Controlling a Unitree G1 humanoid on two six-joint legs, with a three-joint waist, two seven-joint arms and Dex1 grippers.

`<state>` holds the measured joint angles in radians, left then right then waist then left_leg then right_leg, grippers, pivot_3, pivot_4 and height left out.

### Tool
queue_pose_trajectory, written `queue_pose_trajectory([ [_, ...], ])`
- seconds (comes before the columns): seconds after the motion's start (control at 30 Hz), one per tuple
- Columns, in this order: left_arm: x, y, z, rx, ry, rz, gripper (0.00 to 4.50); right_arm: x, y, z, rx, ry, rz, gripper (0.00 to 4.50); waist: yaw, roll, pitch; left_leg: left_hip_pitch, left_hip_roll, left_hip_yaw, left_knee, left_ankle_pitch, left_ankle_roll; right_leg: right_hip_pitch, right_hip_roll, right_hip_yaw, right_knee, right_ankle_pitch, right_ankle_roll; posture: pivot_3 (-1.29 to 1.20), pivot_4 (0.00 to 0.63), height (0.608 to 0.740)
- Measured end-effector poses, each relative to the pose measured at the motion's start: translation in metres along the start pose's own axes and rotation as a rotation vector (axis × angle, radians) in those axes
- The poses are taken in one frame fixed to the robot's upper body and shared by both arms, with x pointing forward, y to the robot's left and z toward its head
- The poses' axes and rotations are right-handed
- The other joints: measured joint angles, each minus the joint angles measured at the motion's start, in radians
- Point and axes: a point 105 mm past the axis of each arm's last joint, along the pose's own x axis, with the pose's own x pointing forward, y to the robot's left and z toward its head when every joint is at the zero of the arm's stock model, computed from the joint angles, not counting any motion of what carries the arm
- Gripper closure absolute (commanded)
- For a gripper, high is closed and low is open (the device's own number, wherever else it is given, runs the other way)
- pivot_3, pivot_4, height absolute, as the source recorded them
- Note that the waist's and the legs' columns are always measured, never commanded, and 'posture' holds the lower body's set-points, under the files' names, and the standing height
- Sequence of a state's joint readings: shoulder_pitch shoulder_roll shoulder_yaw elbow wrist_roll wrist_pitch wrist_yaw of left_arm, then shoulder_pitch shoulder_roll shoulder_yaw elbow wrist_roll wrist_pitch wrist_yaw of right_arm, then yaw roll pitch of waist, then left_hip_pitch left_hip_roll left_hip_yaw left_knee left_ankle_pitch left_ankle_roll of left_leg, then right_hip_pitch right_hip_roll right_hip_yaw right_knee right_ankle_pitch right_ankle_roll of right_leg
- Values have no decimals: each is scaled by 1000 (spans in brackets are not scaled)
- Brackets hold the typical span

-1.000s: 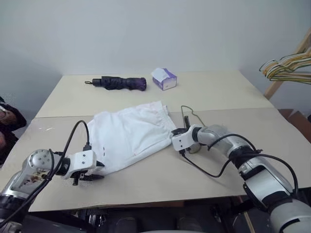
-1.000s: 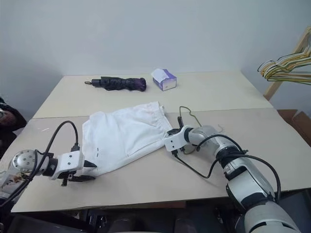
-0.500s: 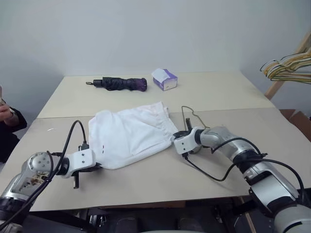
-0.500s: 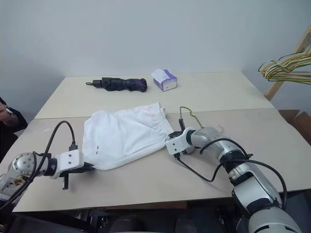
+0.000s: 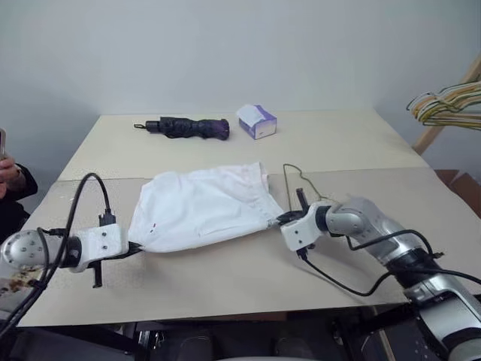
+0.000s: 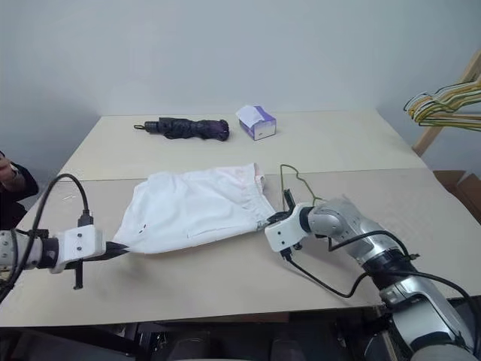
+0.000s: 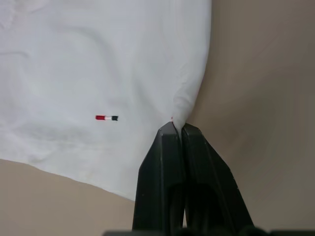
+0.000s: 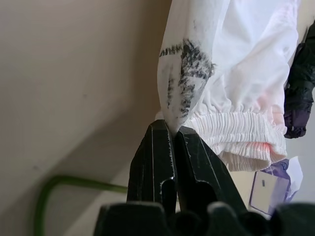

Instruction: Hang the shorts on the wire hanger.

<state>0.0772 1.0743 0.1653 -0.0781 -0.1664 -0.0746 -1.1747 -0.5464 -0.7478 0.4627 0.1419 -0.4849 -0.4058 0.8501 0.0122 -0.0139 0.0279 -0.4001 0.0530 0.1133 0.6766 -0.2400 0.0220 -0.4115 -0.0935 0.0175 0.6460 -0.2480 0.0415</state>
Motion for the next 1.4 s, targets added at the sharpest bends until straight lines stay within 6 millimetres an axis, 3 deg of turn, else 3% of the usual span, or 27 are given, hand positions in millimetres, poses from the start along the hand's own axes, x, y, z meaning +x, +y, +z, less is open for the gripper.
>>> queue_pose_trajectory([
  [0.27, -22, 7, 17, 30, 2, -26, 4483, -40, 0, 24, 14, -61, 104, 4500, -1, -1, 1, 0, 0, 0, 0, 0, 0, 0, 0, 0, 0, -1, 1, 79, 0, 740],
  [0.47, -23, 1, 16, 32, 20, -77, 4483, -53, 9, 42, 102, -146, 204, 4500, -1, -2, 1, 1, 0, 0, 0, 0, 0, 0, 0, -1, 0, -4, -4, 73, 0, 740],
  [0.6, -24, 20, 21, 76, 23, -31, 4483, -53, 4, 46, 202, -198, 200, 4500, 0, -3, 1, 1, 0, 0, 1, 0, 0, 1, 0, -1, 0, -4, -4, 62, 0, 740],
  [0.63, -20, 33, 24, 86, -1, 25, 4483, -50, -4, 44, 230, -198, 181, 4500, 2, -2, 1, 2, 0, 0, 1, 0, 0, 3, 0, -1, 0, -4, -4, 60, 0, 740],
  [0.73, -8, 67, 37, 132, -76, 186, 4483, -45, -31, 31, 281, -158, 97, 4500, 4, -3, 1, 3, 0, 0, 3, 0, 0, 5, 1, -1, 0, 1, 1, 57, 0, 740],
  [0.8, -5, 120, 58, 154, -134, 435, 4483, -38, -80, 4, 392, -60, -91, 4500, 5, -6, 3, 1, -1, -1, 4, 3, -1, 5, 1, -2, 0, 5, 2, 50, 0, 740],
  [0.83, -16, 162, 79, 149, -180, 641, 4483, -40, -125, -11, 457, -6, -273, 4500, 5, -8, 5, -3, -1, -2, 4, 6, -2, 0, 2, -2, 0, 8, 1, 47, 0, 740],
  [0.93, -70, 224, 125, 187, -255, 1041, 4483, -84, -219, -29, 439, 122, -707, 4500, 1, -10, 3, -15, -2, -2, 1, 11, -12, -13, 1, -2, 2, 11, 2, 44, 0, 740],
  [1.0, -92, 242, 144, 172, -356, 1225, 4483, -120, -256, -43, 447, 192, -993, 4500, 0, -10, 2, -15, -2, -2, -4, 7, -14, -13, 1, -4, 0, 9, 4, 32, 0, 740],
  [1.07, -96, 250, 158, 145, -464, 1333, 4483, -137, -277, -38, 395, 213, -1192, 4500, -1, -11, 1, -17, -2, -2, -9, 6, -15, -15, 0, -7, -5, 8, 4, 39, 0, 740],
  [1.17, -114, 248, 165, 161, -581, 1422, 4483, -145, -278, -27, 283, 193, -1320, 4500, -11, -11, 1, -26, -2, -1, -12, 6, -15, -25, 0, -8, -7, 8, 4, 38, 0, 740],
  [1.27, -127, 238, 168, 176, -685, 1410, 4483, -133, -256, -22, 220, 174, -1303, 4500, -29, -11, 1, -26, -3, -1, -12, 6, -15, -25, -2, -9, -7, 8, 4, 40, 0, 740],
  [1.4, -115, 216, 150, 209, -660, 1258, 4483, -119, -221, -21, 158, 193, -1226, 4500, -53, -11, 1, -24, -3, 0, -9, 8, -16, -23, -1, -9, -6, 7, 5, 45, 0, 740],
])
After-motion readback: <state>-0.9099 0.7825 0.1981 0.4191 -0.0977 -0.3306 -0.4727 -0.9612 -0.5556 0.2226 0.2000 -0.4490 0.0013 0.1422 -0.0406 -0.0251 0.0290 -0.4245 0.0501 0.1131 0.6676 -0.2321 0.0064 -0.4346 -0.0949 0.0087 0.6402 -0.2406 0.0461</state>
